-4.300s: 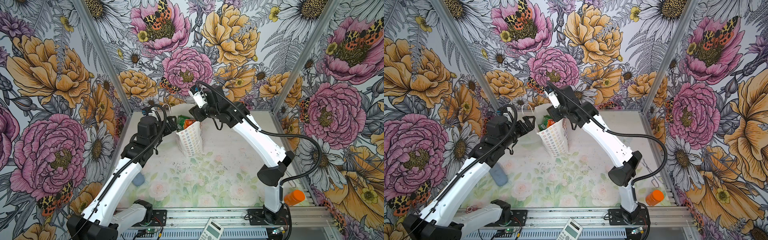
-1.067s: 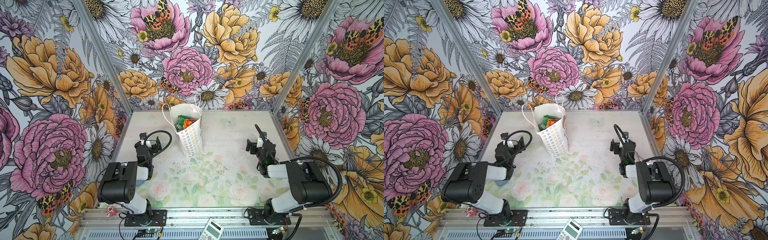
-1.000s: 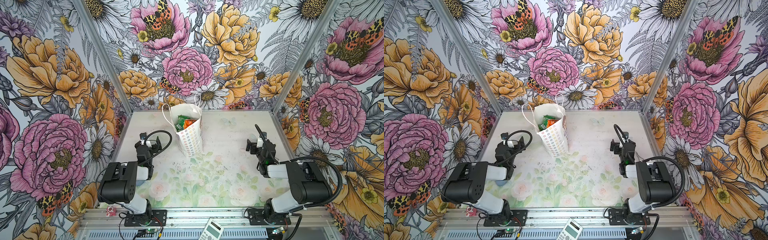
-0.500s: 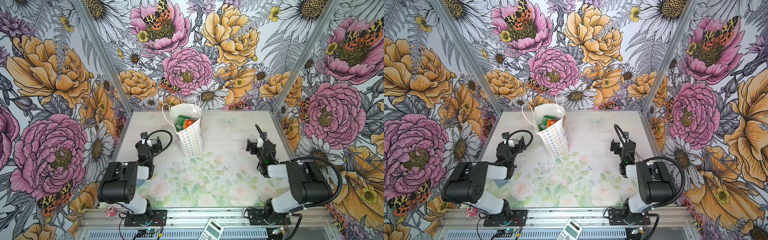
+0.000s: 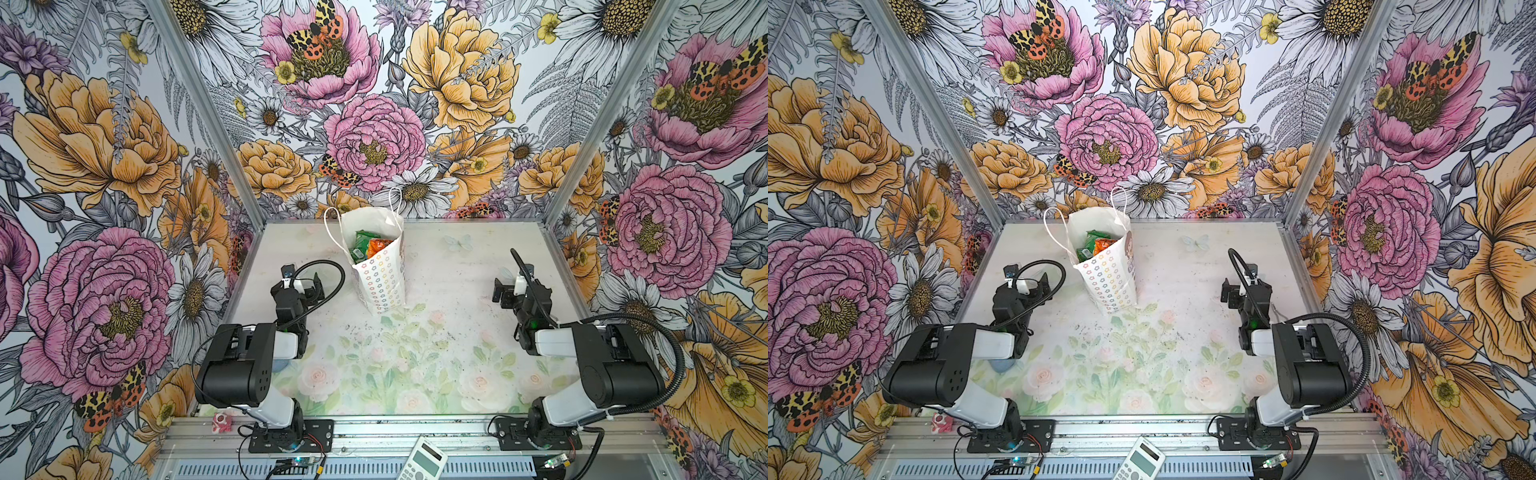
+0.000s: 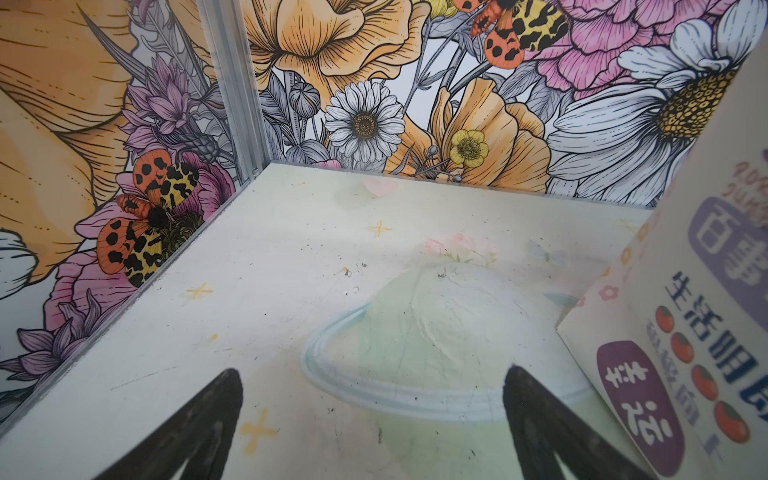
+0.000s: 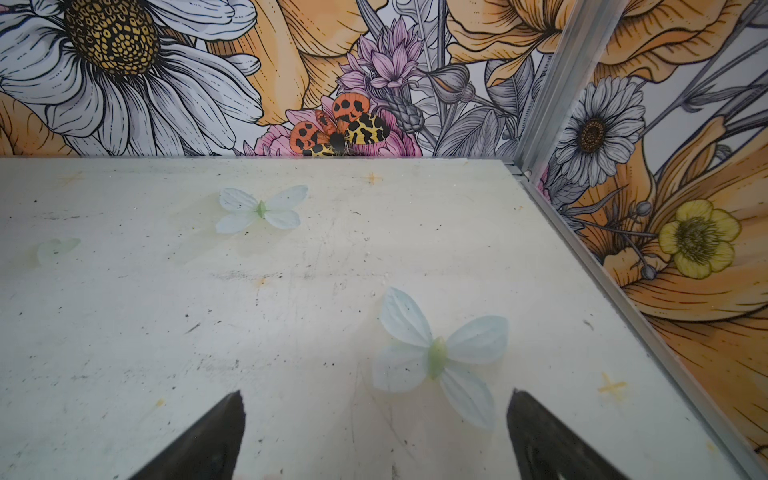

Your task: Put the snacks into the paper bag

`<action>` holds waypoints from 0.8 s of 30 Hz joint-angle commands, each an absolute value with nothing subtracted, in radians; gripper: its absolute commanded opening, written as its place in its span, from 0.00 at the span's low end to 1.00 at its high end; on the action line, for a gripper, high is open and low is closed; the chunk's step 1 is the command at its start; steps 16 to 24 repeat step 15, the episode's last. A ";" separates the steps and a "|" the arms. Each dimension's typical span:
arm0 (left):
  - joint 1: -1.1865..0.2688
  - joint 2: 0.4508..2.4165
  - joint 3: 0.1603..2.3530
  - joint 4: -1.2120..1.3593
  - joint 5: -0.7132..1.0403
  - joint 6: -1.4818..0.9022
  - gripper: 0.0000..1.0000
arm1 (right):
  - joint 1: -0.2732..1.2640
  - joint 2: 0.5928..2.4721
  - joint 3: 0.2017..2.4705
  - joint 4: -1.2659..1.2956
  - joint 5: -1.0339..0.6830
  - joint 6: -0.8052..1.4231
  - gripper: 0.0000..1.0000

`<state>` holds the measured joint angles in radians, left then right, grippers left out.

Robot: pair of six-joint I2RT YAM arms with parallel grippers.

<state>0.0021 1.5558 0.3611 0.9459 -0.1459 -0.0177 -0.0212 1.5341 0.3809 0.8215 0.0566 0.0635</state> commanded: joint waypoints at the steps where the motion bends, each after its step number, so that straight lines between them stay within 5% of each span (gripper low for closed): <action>1: -0.003 1.553 0.374 0.950 -0.161 -0.003 0.99 | -0.028 1.542 0.404 0.850 0.051 0.076 1.00; 24: -0.008 1.554 0.378 0.945 -0.162 0.001 0.99 | -0.029 1.542 0.403 0.850 0.052 0.076 1.00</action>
